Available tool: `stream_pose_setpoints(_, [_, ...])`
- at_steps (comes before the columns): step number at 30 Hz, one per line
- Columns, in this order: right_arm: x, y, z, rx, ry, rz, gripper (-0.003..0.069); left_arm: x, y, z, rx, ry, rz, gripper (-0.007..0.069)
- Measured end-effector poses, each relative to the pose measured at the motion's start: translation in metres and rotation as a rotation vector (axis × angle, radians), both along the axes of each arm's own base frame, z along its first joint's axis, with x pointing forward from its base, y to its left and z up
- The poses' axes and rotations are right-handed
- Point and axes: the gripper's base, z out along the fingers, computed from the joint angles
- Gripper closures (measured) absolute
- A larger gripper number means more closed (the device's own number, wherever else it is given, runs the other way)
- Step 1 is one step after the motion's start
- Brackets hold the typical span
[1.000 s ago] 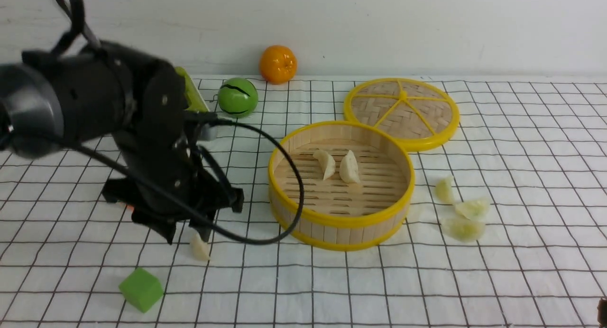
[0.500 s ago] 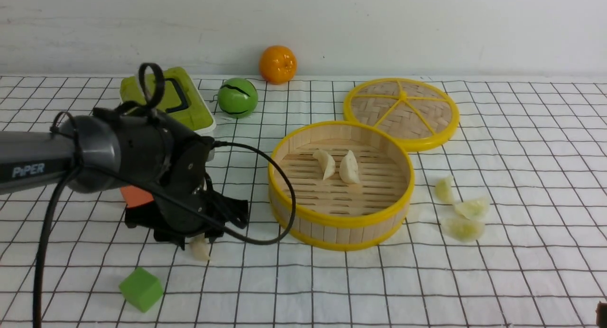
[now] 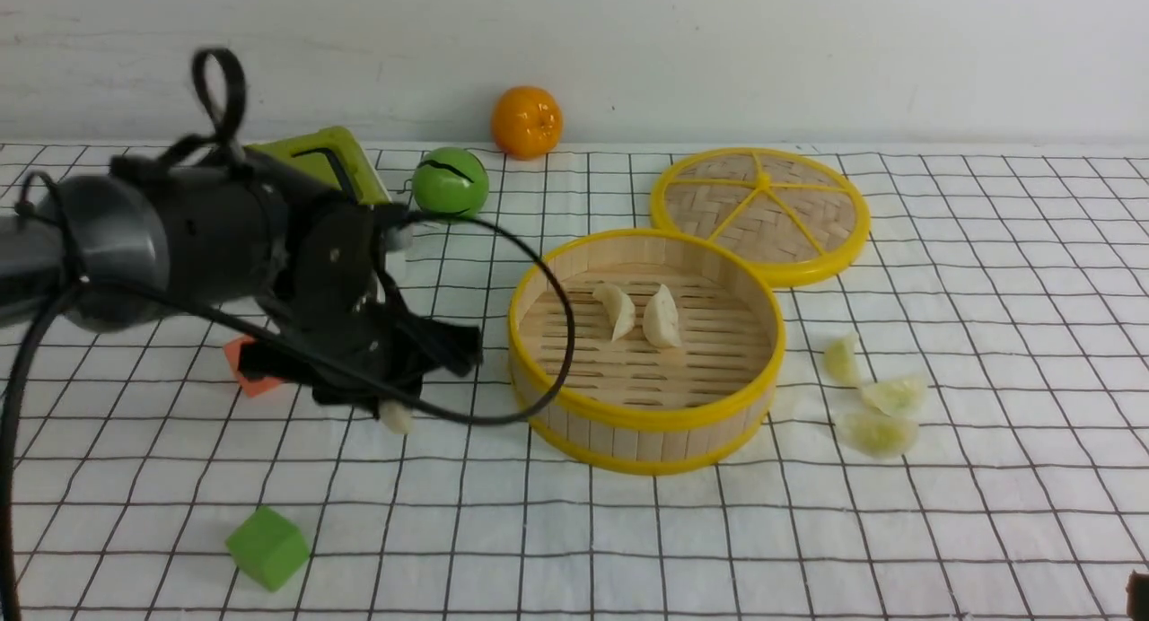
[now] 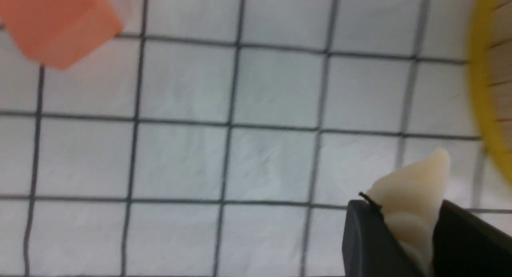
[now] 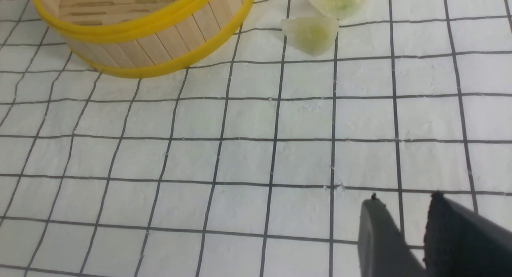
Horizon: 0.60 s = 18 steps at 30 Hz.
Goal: Put the dumplings into the steamer on the table with the white tablecloth.
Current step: 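Place the dumpling into the bamboo steamer basket with the left gripper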
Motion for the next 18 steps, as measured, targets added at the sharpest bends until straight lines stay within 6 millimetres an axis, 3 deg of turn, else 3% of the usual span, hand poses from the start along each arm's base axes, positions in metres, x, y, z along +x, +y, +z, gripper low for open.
stream_pose_setpoints(4, [0.0, 0.0, 0.0, 0.0, 0.0, 0.0, 0.0477, 0.009, -0.015, 0.048, -0.09, -0.059, -0.116, 0.0449])
stream_pose_setpoints(8, [0.0, 0.0, 0.0, 0.0, 0.0, 0.0, 0.0477, 0.022, -0.031, 0.072, -0.155, -0.057, -0.222, 0.0449])
stream_pose_setpoints(11, [0.0, 0.0, 0.0, 0.002, -0.001, -0.001, 0.0475, 0.042, -0.043, 0.07, -0.173, -0.041, -0.249, 0.0449])
stream_pose_setpoints(14, [0.0, 0.0, 0.0, 0.002, -0.001, -0.001, 0.0473, 0.067, -0.055, 0.052, -0.166, 0.002, -0.256, 0.0449])
stream_pose_setpoints(18, [0.0, 0.0, 0.0, 0.002, -0.006, -0.003, 0.047, 0.085, -0.063, 0.033, -0.156, 0.046, -0.26, 0.0449])
